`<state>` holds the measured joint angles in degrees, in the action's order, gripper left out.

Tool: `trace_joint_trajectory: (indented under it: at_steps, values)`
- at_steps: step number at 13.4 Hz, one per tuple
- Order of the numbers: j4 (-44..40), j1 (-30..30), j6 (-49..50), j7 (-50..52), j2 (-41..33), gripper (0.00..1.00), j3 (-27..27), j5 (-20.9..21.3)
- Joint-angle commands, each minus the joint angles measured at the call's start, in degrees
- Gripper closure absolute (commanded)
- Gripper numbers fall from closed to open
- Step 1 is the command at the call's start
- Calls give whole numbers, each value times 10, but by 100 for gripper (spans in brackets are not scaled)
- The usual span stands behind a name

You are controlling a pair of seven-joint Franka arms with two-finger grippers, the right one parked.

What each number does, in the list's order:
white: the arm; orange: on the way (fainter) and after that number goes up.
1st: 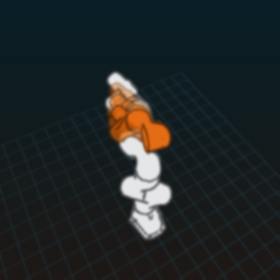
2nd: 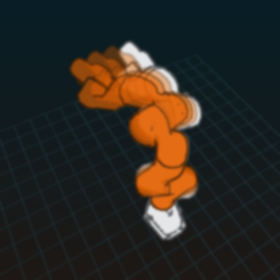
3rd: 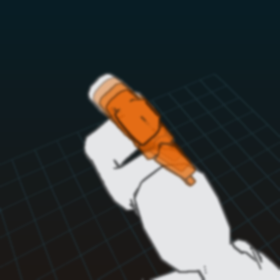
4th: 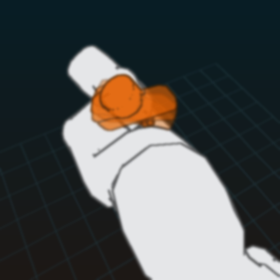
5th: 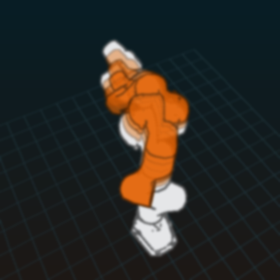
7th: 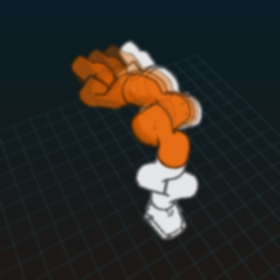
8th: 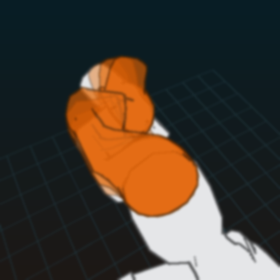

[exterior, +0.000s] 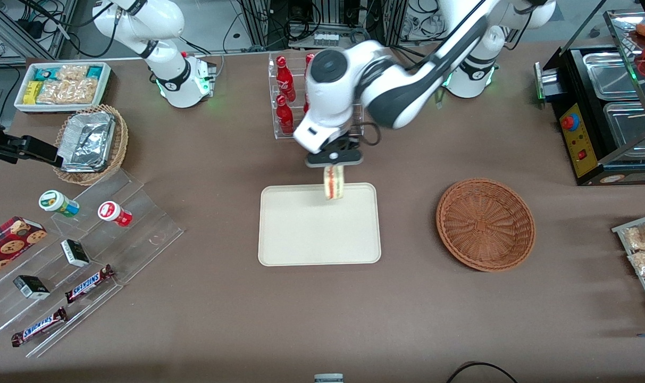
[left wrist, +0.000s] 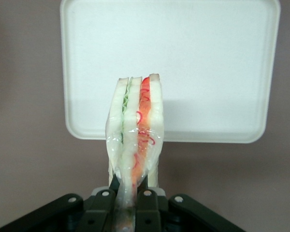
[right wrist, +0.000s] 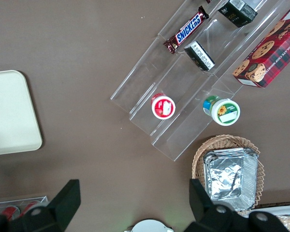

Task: Place sandwich from basket to tray
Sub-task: 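Lower the sandwich onto the cream tray and open the left gripper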

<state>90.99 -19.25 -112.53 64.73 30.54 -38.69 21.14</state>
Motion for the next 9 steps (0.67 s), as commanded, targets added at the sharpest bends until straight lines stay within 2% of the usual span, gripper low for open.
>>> trace_joint_trajectory:
  at_steps: [1, 3, 6, 9]
  values:
    - [-56, -15, -19, 18, 80, 100, -1, 55]
    - [-56, -16, -68, 24, 101, 100, 12, 58]
    - [-63, -27, -91, 28, 127, 100, 33, 87]
    - [-86, -49, -104, 27, 152, 100, 56, 90]
